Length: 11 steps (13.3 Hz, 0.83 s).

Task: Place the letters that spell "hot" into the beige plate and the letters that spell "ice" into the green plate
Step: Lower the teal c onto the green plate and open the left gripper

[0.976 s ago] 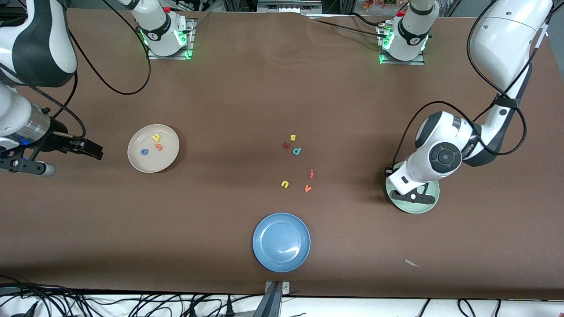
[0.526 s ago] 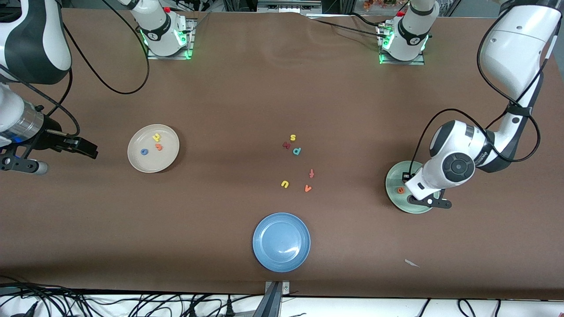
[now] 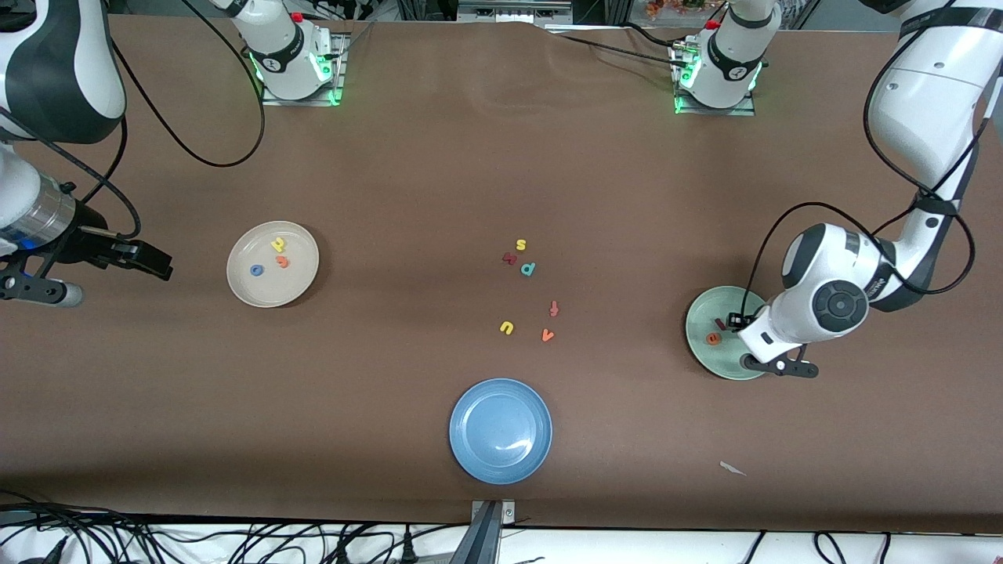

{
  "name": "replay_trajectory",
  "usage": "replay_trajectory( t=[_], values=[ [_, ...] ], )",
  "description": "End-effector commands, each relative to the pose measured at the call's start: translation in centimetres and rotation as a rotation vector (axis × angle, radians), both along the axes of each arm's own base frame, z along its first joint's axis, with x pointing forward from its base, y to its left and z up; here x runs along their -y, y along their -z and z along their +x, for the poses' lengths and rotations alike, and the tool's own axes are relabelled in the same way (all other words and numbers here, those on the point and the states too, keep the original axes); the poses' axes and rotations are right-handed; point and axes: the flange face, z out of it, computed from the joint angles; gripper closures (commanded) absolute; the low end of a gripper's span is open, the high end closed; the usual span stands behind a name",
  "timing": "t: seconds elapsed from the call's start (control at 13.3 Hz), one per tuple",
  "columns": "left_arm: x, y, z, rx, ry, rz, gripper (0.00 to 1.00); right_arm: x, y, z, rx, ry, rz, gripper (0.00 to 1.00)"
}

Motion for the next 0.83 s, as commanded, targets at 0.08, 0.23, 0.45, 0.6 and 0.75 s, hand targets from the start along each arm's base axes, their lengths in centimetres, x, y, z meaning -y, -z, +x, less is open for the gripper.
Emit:
replay_trajectory(
  t=[0.08,0.23,0.45,0.6,0.75],
  values=[
    [3.3,-8.3,0.3,0.103,0.081,0.022,0.0,0.2,-0.6,-0.5,0.0,-0.019,-0.008,0.0],
    [5.6,-12.5,0.0,0.114,0.106,0.038,0.0,0.2,-0.3,-0.5,-0.007,-0.017,-0.007,0.0],
    [7.5,-17.7,0.0,0.029,0.076,-0.002,0.0,0.3,-0.1,-0.5,-0.009,-0.014,-0.007,0.0],
    [7.5,-20.6,-0.1,-0.019,0.04,-0.041,0.0,0.2,-0.2,-0.5,-0.009,-0.015,-0.006,0.0],
    [7.5,-23.0,-0.4,-0.029,0.074,-0.056,0.0,0.3,-0.2,-0.5,-0.009,-0.013,-0.005,0.0]
  ],
)
